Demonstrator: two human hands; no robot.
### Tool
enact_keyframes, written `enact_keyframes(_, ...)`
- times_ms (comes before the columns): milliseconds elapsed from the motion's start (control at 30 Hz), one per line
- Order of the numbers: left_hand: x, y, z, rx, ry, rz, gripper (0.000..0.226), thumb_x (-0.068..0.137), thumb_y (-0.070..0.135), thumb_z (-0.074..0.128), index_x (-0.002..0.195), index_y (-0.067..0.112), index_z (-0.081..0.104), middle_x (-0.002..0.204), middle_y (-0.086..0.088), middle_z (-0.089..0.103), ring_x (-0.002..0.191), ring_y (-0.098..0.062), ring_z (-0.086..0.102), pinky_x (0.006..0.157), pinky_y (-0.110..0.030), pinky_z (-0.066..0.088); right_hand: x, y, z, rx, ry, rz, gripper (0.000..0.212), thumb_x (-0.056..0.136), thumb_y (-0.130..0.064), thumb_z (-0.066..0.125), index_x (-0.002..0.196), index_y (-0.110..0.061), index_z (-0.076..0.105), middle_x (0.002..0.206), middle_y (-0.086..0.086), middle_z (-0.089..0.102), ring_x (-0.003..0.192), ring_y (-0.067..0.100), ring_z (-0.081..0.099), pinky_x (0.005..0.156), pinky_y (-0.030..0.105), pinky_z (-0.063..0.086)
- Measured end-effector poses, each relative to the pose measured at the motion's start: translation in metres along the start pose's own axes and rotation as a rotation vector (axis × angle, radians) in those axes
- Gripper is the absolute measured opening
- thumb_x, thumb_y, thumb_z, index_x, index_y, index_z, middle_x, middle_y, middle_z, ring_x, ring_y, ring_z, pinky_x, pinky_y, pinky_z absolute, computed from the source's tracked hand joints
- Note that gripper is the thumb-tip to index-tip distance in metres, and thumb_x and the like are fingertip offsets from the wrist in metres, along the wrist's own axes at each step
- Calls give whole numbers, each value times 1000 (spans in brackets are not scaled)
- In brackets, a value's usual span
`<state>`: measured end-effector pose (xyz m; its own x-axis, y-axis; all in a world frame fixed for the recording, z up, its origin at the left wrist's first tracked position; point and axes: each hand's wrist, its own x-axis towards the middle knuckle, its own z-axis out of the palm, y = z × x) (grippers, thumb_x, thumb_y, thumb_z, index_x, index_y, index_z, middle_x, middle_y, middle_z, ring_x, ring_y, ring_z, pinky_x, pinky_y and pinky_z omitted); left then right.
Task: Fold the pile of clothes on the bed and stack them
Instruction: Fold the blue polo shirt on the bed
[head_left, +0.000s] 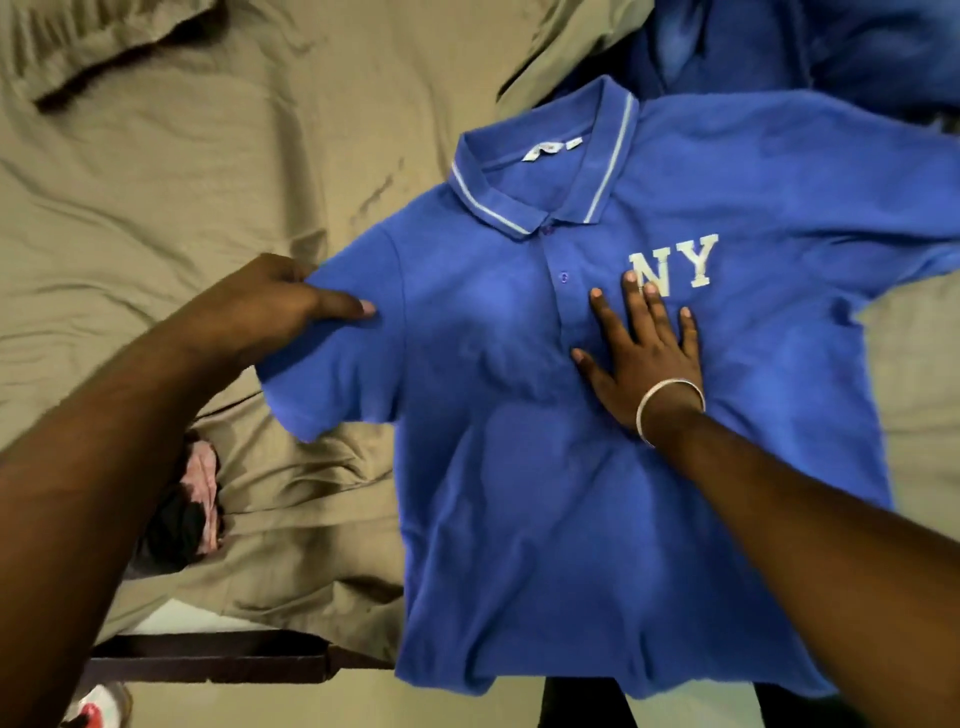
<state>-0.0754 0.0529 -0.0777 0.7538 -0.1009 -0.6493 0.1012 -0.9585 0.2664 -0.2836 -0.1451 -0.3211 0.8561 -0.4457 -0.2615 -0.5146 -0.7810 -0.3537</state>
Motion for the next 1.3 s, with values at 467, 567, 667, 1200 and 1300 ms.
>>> enact_keyframes(467,-25,170,144,-252,-233,-85,15,90,18,64,97,7,59,75,-18,59,52,-27,54,40,-24,46,-66,19,-129,948,63,-37,97,58,-62,82,138,-25,40,118,-10,56,100,11,61,84,28,54)
enact_keyframes(567,-21,215,183,-460,-349,-194,25,94,15,54,70,11,51,39,-2,49,29,-10,46,34,-14,40,-49,37,-130,868,141,43,105,65,-47,85,149,-20,29,139,-2,45,121,12,49,99,30,45)
enact_keyframes(667,-15,247,210,-618,-423,-303,35,96,18,48,61,11,51,37,-2,52,27,-12,49,37,-14,41,-32,58,-139,840,75,164,107,69,-35,86,153,-20,21,148,1,35,125,9,35,103,26,38)
enact_keyframes(1200,51,316,260,-402,-509,74,20,101,12,38,93,24,53,96,2,70,57,-9,51,51,-21,30,45,183,-125,1177,459,752,28,86,1,58,84,-27,51,67,-9,54,64,11,52,75,34,45)
enact_keyframes(1300,68,290,278,40,-261,630,41,84,-4,65,119,17,61,92,3,64,78,-10,58,66,-14,45,29,173,-129,1164,477,627,25,87,-35,67,107,-29,52,74,-3,63,69,13,62,72,35,52)
